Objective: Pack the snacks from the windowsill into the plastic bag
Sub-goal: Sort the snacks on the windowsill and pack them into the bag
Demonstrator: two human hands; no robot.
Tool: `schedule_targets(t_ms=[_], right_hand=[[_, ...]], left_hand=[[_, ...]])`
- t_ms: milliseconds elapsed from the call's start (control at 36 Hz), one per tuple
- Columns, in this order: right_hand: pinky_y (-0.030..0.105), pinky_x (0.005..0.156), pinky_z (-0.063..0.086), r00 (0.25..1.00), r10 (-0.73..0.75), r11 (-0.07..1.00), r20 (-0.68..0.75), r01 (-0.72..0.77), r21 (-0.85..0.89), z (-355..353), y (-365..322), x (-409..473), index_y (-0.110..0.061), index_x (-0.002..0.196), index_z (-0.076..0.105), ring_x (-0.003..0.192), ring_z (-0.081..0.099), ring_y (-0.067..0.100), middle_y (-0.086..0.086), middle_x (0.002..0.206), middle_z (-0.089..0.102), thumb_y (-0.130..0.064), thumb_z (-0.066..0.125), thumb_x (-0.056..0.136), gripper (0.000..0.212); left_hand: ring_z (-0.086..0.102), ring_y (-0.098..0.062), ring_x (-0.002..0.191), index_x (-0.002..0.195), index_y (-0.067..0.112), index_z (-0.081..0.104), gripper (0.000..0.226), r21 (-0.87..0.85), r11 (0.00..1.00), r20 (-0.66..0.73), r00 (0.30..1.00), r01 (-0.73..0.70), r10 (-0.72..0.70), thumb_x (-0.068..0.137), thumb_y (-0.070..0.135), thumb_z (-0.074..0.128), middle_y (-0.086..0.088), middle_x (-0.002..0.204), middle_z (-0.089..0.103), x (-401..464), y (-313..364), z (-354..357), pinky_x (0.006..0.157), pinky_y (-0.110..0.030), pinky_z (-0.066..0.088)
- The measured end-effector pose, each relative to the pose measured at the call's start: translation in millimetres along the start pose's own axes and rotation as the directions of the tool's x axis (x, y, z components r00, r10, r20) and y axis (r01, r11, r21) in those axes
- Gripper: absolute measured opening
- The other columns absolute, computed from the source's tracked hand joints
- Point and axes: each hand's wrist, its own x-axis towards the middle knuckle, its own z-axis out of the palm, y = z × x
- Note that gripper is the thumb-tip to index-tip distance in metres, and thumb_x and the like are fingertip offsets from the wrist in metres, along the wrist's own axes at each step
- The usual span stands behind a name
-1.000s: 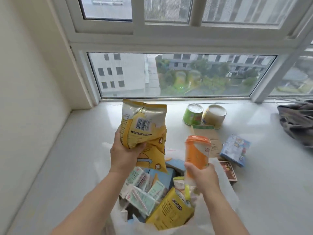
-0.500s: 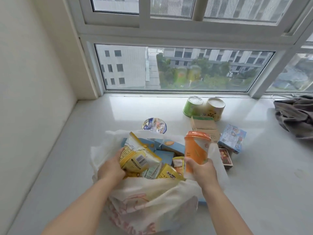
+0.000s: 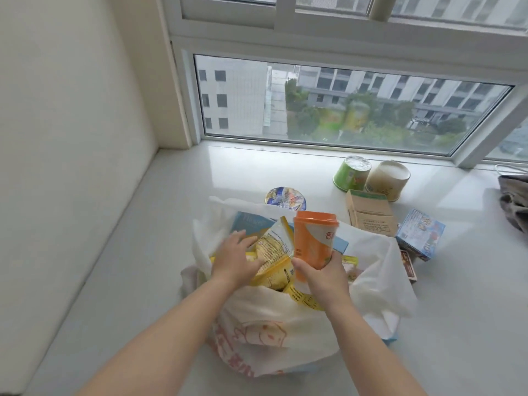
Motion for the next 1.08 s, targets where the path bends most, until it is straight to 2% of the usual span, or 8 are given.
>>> schedule_targets(t_ms=[111, 194, 278, 389, 528, 750, 861, 1083], right_hand=[[0.023, 0.075, 0.041, 0.992, -0.097, 0.992, 0.076, 0.103, -0.078, 18, -6, 2, -0.017, 0.128, 0.040, 0.093, 0.052, 0.014, -0.003, 0.111, 0.056, -0.034, 0.077, 0.073, 0.068], [0.025, 0.077, 0.042, 0.983, -0.145, 0.973, 0.110, 0.162, -0.165, 35, -11, 7, -0.020, 0.133, 0.037, 0.094, 0.050, 0.012, -0.002, 0.116, 0.056, -0.042, 0.075, 0.073, 0.074], [0.026, 0.078, 0.044, 0.974, -0.183, 0.936, 0.130, 0.213, -0.279, 52, -19, 16, -0.019, 0.134, 0.035, 0.096, 0.050, 0.014, 0.000, 0.118, 0.055, -0.042, 0.073, 0.075, 0.074], [0.033, 0.088, 0.049, 0.960, -0.227, 0.887, 0.163, 0.272, -0.373, 75, -27, 30, -0.019, 0.142, 0.028, 0.112, 0.052, 0.019, 0.002, 0.130, 0.051, -0.041, 0.071, 0.074, 0.083], [0.035, 0.103, 0.038, 0.903, -0.170, 0.678, 0.393, 0.397, -0.618, 92, -30, 31, -0.023, 0.150, 0.018, 0.132, 0.039, 0.021, 0.001, 0.147, 0.038, -0.044, 0.062, 0.079, 0.086], [0.031, 0.095, 0.043, 0.801, -0.144, 0.647, 0.581, 0.521, -0.557, 107, -42, 29, -0.033, 0.144, 0.034, 0.120, 0.050, 0.019, -0.003, 0.134, 0.053, -0.049, 0.068, 0.073, 0.080], [0.036, 0.098, 0.039, 0.808, -0.165, 0.610, 0.566, 0.534, -0.585, 135, -31, 30, -0.035, 0.146, 0.027, 0.121, 0.044, 0.028, 0.007, 0.132, 0.049, -0.055, 0.053, 0.086, 0.068], [0.032, 0.088, 0.035, 0.617, -0.098, 0.438, 0.781, 0.731, -0.523, 128, -32, 26, -0.038, 0.145, 0.029, 0.115, 0.044, 0.022, 0.003, 0.122, 0.048, -0.043, 0.023, 0.101, 0.045]], left_hand=[[0.020, -0.035, 0.137, 0.141, 0.016, 0.037, 0.075, -0.019, 0.949, -0.449, 0.845, 0.314, -0.289, 0.076, 0.028, 0.071, -0.017, 0.150, 0.021, 3, -36, -13, 0.110, -0.049, 0.022], [0.018, -0.036, 0.136, 0.150, 0.021, 0.008, 0.096, -0.154, 0.800, -0.253, 0.760, 0.579, -0.599, 0.079, 0.036, 0.071, -0.013, 0.152, 0.004, 4, -60, -18, 0.101, -0.052, 0.035], [0.044, -0.036, 0.122, 0.148, 0.014, 0.016, 0.083, -0.265, 0.724, -0.071, 0.736, 0.637, -0.673, 0.083, 0.027, 0.066, -0.017, 0.142, 0.033, 12, -75, -20, 0.091, -0.043, 0.043], [0.056, -0.034, 0.101, 0.106, 0.007, 0.060, 0.021, -0.272, 0.775, 0.002, 0.806, 0.570, -0.592, 0.091, 0.015, 0.048, -0.017, 0.114, 0.060, 18, -75, -23, 0.074, -0.030, 0.041], [0.041, -0.028, 0.078, 0.062, 0.011, 0.033, 0.033, -0.482, 0.815, -0.238, 0.846, 0.323, -0.477, 0.095, 0.015, 0.039, -0.012, 0.080, 0.049, 18, -52, -56, 0.066, -0.031, 0.029], [0.043, -0.029, 0.069, 0.060, 0.015, 0.032, 0.042, -0.434, 0.865, -0.290, 0.870, 0.253, -0.400, 0.100, 0.027, 0.036, -0.002, 0.062, 0.042, -16, -61, -55, 0.061, -0.035, 0.031], [0.048, -0.031, 0.071, 0.069, 0.014, 0.036, 0.035, -0.286, 0.908, -0.216, 0.902, 0.307, -0.373, 0.101, 0.029, 0.033, -0.007, 0.070, 0.049, -32, -75, -35, 0.061, -0.034, 0.033], [0.048, -0.031, 0.068, 0.074, 0.013, 0.038, 0.032, -0.253, 0.935, -0.289, 0.903, 0.249, -0.318, 0.101, 0.030, 0.033, -0.004, 0.066, 0.046, -23, -62, -51, 0.058, -0.034, 0.033]])
